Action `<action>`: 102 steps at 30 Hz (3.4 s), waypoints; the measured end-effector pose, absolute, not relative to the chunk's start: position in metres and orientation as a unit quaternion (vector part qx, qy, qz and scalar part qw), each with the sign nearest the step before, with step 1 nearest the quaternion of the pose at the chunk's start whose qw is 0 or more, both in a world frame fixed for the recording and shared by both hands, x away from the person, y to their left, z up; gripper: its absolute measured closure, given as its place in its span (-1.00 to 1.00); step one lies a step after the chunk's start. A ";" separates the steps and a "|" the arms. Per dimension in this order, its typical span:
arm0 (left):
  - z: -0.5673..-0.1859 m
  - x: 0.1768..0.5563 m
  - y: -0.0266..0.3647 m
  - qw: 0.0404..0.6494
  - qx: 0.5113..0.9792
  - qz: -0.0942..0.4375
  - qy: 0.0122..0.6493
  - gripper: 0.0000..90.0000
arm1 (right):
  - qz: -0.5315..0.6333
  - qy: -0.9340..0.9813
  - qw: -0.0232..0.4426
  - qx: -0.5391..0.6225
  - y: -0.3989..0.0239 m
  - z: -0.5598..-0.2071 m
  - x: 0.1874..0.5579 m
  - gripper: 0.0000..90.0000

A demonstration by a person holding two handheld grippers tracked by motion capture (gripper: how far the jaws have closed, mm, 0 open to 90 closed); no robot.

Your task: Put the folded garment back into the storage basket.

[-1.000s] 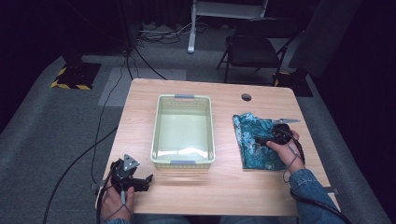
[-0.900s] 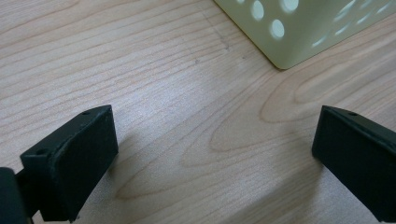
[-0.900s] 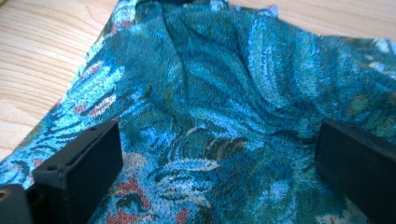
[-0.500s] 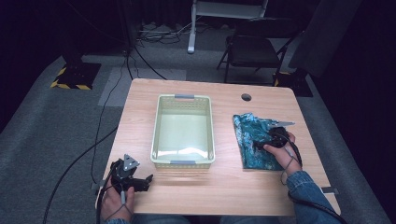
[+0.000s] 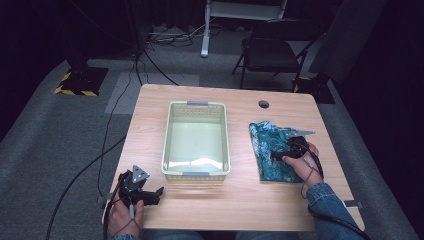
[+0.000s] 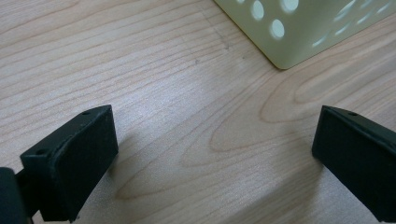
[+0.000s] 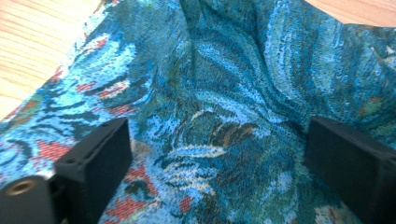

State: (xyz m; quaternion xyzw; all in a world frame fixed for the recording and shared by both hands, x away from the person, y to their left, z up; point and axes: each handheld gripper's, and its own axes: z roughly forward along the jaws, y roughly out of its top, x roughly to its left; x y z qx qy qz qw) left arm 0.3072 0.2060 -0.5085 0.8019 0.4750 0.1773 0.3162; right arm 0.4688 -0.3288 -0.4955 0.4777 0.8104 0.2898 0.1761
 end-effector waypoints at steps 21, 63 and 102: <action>-0.509 0.307 0.206 0.316 0.802 0.177 0.475 -0.99 | 0.284 0.801 0.210 0.484 -0.308 -0.488 0.455 0.83; -0.509 0.307 0.206 0.316 0.802 0.177 0.475 -0.99 | 0.371 0.753 0.218 0.497 -0.321 -0.369 0.453 0.84; -0.509 0.308 0.206 0.318 0.801 0.176 0.475 -0.99 | 0.415 0.751 0.213 0.467 -0.272 -0.321 0.469 0.84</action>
